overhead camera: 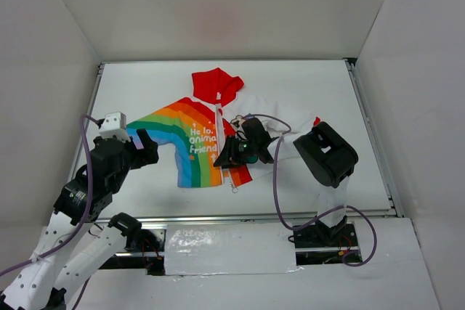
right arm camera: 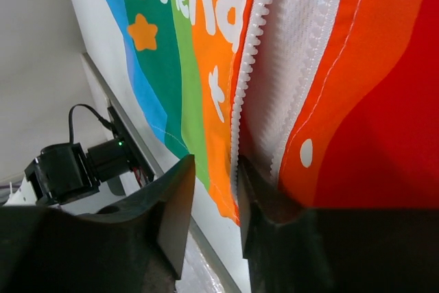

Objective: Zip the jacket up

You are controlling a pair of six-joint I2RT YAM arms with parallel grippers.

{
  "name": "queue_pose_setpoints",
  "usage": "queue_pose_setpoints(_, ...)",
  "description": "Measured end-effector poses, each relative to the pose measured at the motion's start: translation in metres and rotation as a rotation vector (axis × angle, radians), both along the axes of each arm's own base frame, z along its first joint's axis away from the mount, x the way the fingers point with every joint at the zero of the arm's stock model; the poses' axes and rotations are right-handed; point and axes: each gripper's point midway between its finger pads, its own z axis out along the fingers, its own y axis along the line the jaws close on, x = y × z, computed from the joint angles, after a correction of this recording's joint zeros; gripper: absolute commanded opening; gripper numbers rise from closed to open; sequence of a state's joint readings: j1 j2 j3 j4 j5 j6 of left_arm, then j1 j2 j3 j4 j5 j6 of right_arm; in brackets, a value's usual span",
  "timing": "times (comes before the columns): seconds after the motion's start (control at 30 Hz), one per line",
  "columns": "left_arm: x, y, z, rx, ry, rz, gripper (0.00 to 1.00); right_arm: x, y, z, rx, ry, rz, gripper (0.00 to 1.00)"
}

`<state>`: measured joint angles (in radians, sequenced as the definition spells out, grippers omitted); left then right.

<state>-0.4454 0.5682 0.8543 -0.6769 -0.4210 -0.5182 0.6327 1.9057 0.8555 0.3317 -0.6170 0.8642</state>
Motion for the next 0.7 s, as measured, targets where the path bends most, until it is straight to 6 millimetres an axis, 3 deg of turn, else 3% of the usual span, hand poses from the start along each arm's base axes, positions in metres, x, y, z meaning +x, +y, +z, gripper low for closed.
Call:
queue_pose_setpoints(0.23, 0.001, 0.0, -0.001, 0.009, 0.005, -0.003, 0.99, -0.007, 0.0, -0.002, 0.015, 0.013, 0.004, 0.29)
queue_pose_setpoints(0.47, 0.002, 0.0, -0.002, 0.019, 0.008, -0.008, 0.99, -0.013, 0.006, 0.001, 0.031, 0.02, 0.021, 0.44)
queue_pose_setpoints(0.7, 0.002, 0.0, -0.002, 0.017, 0.008, -0.009, 0.99, -0.022, 0.004, -0.004, 0.037, 0.03, 0.029, 0.37)
